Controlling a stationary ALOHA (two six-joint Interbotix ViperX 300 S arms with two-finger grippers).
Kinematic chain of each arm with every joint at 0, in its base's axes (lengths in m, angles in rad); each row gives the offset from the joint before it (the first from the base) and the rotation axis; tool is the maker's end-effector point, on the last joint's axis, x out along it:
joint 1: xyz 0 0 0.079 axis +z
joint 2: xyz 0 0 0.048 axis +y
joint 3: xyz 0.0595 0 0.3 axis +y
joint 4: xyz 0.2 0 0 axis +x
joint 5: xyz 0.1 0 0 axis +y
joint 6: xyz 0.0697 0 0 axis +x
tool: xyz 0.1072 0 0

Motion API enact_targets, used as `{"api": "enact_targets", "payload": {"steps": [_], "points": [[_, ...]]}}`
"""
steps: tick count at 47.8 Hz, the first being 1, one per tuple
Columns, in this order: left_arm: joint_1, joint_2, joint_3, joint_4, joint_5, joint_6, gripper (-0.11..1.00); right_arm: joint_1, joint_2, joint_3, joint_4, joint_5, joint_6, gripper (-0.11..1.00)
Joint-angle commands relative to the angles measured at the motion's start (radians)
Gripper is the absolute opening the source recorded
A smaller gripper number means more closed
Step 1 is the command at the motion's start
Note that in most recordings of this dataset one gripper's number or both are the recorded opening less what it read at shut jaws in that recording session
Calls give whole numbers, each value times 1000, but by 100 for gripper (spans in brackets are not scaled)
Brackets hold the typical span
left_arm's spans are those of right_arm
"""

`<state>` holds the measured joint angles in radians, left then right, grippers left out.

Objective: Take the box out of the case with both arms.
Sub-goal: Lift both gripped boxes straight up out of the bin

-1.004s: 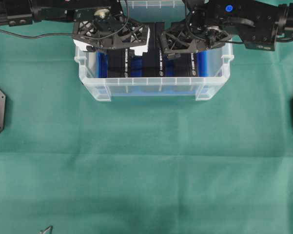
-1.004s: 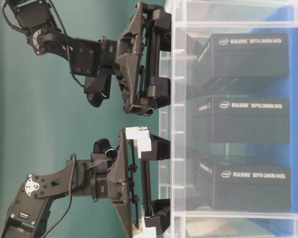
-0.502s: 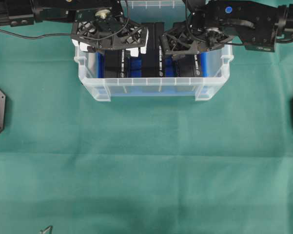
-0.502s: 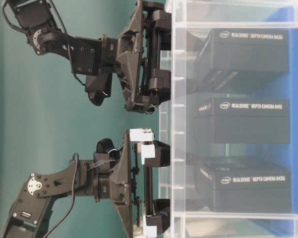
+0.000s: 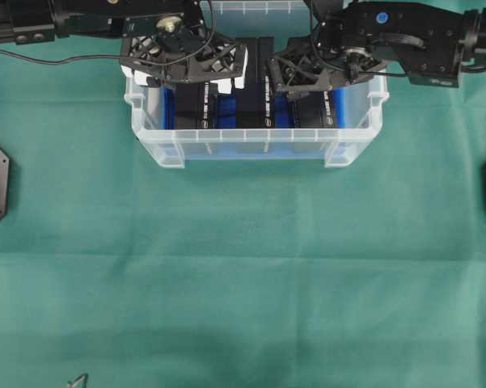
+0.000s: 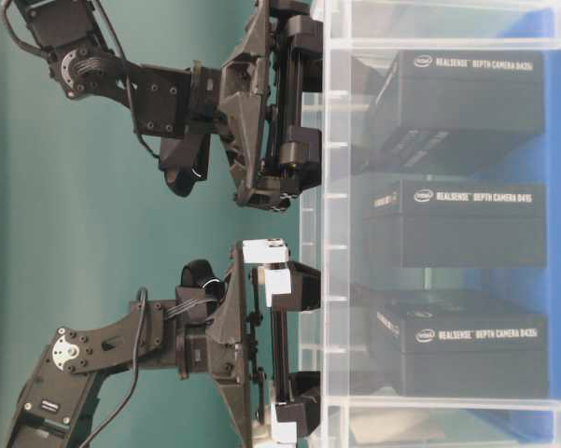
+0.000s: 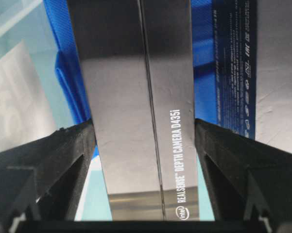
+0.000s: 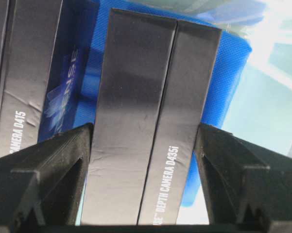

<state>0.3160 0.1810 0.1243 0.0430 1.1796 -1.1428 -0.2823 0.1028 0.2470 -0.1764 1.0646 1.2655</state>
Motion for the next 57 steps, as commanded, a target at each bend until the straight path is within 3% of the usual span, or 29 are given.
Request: {"api": "enact_targets", "payload": {"steps": [1,23,57], "points": [[3,-15,5,2,6,3,64,-3,-28,21,-3,31,-3,67],[3,-35,-35,2,17,-3,64,-5,-67,2,-5,34,18,67],[3,-44,-285,8,193,11,64,-2,-161,-190,-55,175,11,67]]}}
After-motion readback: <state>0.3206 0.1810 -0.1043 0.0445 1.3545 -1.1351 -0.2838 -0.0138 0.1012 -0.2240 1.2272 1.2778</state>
